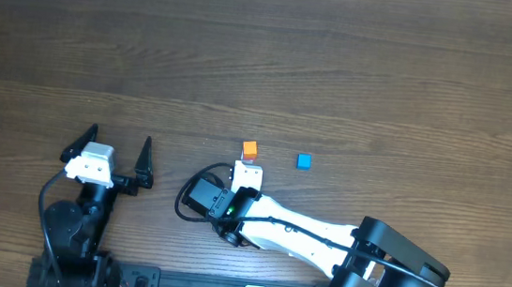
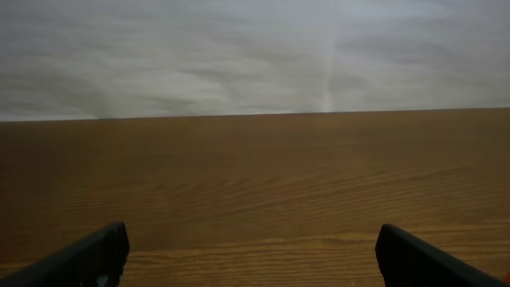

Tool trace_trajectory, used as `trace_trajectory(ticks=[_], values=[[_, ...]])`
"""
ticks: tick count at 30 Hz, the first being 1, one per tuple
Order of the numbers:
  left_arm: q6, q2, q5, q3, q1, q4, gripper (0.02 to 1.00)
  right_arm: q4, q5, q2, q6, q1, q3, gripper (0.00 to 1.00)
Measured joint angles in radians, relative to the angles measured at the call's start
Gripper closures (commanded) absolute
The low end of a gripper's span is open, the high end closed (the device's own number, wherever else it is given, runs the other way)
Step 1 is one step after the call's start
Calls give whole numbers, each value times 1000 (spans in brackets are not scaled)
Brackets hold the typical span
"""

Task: Stack Cubes

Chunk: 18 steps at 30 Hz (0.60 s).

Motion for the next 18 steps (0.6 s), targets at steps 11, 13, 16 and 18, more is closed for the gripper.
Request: trace_trajectory(ticks=[11,13,16,18], values=[[0,0,0,0,0,0,18,0,4,0,0,0,0,805],[0,0,0,0,0,0,18,0,4,0,0,0,1,812],[0,0,0,0,0,0,18,0,4,0,0,0,2,814],[0,0,0,0,0,0,20,-1,6,-2,0,0,2,814]])
